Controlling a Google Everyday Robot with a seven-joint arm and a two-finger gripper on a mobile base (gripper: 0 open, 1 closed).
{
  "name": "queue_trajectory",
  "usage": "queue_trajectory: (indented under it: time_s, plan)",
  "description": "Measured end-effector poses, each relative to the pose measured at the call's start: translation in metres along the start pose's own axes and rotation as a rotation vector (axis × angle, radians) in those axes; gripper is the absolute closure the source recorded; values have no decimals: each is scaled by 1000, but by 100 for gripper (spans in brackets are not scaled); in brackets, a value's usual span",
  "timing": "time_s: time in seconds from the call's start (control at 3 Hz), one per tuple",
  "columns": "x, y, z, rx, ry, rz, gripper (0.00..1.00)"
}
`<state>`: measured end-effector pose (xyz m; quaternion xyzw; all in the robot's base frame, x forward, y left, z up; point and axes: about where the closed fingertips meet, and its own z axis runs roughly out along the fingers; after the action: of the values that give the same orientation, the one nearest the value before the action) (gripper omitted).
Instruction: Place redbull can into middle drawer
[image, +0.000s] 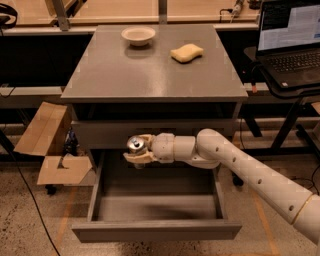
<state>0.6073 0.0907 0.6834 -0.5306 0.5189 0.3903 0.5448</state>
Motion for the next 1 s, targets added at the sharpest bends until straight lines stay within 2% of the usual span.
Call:
queue_trajectory:
  time_s: [0.33, 0.67, 1.0]
  plan:
    - [38, 0, 6, -6, 20, -48, 100]
    - [83, 4, 16, -10, 22, -48, 100]
    - [124, 19, 18, -3, 28, 0, 100]
